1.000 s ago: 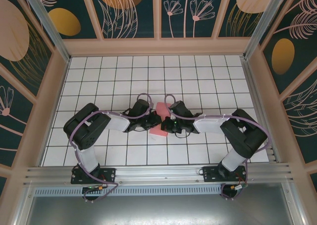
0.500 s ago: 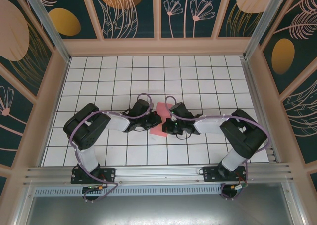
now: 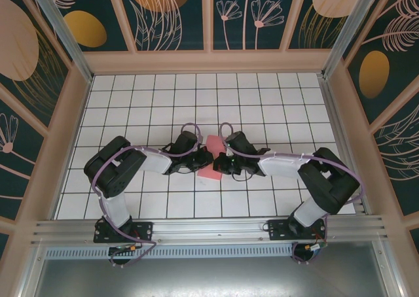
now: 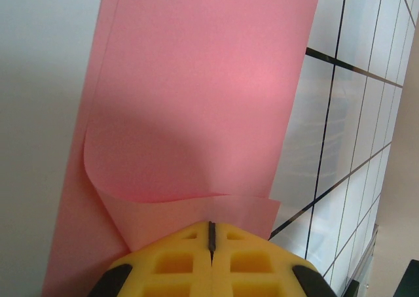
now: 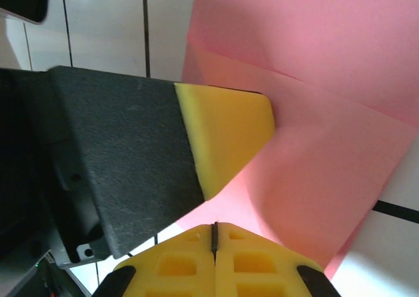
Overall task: Fold a paper plane with a square sheet of paper (pick it up from the middle)
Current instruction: Fold the triangle a second time at the center of the table.
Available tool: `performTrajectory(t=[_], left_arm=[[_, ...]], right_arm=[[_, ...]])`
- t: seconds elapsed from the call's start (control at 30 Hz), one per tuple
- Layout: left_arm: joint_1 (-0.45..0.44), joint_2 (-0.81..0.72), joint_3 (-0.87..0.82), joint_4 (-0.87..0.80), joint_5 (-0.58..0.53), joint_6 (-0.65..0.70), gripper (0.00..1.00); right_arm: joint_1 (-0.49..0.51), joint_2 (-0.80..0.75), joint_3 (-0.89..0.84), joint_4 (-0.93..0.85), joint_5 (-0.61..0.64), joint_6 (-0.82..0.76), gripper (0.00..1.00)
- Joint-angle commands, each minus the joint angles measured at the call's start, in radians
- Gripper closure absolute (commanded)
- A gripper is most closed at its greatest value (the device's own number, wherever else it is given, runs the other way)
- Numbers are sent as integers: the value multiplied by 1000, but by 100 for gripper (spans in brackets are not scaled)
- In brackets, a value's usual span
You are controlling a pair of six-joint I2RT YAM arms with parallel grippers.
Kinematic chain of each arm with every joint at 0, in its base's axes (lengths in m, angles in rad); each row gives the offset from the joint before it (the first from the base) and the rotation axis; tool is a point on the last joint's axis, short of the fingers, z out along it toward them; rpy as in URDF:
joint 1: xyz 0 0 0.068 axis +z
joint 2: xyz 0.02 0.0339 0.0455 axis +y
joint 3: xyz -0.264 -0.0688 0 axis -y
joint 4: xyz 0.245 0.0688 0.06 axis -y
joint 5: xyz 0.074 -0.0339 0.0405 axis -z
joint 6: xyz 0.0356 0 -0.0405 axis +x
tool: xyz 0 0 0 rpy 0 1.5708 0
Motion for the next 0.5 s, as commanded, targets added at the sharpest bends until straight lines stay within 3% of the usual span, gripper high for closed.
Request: performTrajectory(t=[0.0,0.47], left_arm=[[-5,21,-17,-83,-24,27,100],[-6,30,-22,-79,-24,25,100]], right_arm=[[9,14,17,-23,-8,-11,100],[10,52,-95,-22,23,16,100]])
